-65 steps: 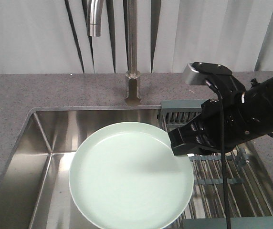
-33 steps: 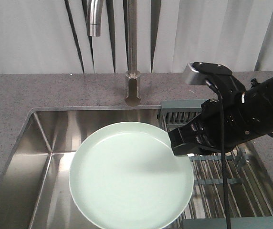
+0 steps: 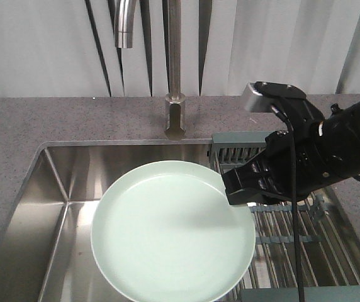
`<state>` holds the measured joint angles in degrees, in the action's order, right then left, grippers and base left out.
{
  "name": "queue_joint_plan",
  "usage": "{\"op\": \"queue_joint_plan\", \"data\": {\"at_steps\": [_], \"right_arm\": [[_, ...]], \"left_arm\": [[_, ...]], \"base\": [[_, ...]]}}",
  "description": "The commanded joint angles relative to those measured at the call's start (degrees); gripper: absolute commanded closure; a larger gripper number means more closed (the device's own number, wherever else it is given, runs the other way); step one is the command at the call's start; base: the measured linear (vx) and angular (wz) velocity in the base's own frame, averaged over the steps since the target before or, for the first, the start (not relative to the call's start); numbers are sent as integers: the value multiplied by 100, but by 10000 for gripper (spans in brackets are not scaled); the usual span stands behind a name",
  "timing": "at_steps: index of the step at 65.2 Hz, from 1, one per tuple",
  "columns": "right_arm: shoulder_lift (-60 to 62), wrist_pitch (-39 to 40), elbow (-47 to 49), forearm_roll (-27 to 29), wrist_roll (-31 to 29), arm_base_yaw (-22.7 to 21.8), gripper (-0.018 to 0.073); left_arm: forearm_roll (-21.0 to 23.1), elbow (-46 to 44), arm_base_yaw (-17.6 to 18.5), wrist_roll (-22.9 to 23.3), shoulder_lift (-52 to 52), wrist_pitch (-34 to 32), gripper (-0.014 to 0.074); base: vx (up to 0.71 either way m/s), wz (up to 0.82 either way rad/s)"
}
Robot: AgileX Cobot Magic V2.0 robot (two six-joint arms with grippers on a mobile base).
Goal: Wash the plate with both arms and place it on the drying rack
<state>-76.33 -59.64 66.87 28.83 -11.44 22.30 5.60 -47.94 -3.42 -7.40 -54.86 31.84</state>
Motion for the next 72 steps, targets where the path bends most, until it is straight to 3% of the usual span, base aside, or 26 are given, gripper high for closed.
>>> {"op": "queue_joint_plan", "data": {"at_steps": [1,17,31,37,72], "right_arm": [[176,182,139,188,-41,-4,568],[176,182,139,188,-41,-4,568],[176,182,139,188,-41,-4,568],[176,182,139,188,-41,-4,568],[176,182,139,188,-41,-4,568]], "left_arm": [[752,-401,41,-964,-308,-256,70],[2884,-982,41,-3751,-1353,296,74],[4298,-1438,83,-5276,-2145,622,74],[4510,-1643,263,-5587,-2443,599,74],[4487,-3596,1580,-6274,-4294,775,74]], "base": [[0,0],[0,0],[0,0],[0,0],[0,0]]}}
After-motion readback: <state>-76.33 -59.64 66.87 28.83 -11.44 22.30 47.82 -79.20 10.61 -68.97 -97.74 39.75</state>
